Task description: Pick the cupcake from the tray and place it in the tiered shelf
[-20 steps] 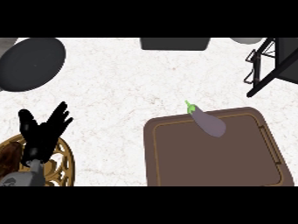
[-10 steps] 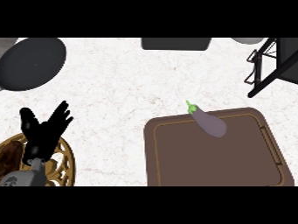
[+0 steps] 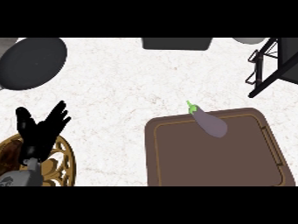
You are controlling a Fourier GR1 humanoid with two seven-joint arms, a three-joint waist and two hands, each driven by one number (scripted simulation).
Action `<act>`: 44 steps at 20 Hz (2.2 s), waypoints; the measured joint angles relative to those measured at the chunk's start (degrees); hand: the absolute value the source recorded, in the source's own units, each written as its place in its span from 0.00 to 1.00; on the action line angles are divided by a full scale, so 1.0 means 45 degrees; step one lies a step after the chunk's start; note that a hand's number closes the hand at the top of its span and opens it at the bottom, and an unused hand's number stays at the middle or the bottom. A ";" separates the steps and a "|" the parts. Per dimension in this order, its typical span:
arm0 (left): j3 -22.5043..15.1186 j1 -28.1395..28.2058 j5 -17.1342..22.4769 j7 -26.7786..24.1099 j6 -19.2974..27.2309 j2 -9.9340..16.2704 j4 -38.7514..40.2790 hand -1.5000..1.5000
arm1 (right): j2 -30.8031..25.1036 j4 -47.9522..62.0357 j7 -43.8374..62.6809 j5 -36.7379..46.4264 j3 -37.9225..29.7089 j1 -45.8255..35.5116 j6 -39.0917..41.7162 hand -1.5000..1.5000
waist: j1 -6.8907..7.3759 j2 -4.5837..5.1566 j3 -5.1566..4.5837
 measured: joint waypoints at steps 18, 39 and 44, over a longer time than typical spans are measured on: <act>0.0144 0.0133 -0.0231 -0.0188 -0.0194 -0.0201 -0.0019 0.50 | -0.0407 0.3717 -0.2115 0.0763 -0.0040 -0.1936 -0.1003 0.00 | 0.0004 -0.0013 0.0021; 0.0206 0.0100 -0.0527 -0.0298 -0.0074 -0.0419 -0.0036 0.50 | -0.1385 0.4753 -0.1315 -0.2926 -0.4251 -0.2769 -0.3535 0.00 | -0.0064 -0.0019 0.0017; 0.0176 0.0173 -0.0573 -0.0318 -0.0028 -0.0518 -0.0152 0.50 | -0.2563 0.4940 -0.1071 -0.3078 -0.4760 -0.2419 -0.4571 0.00 | -0.0051 0.0006 0.0019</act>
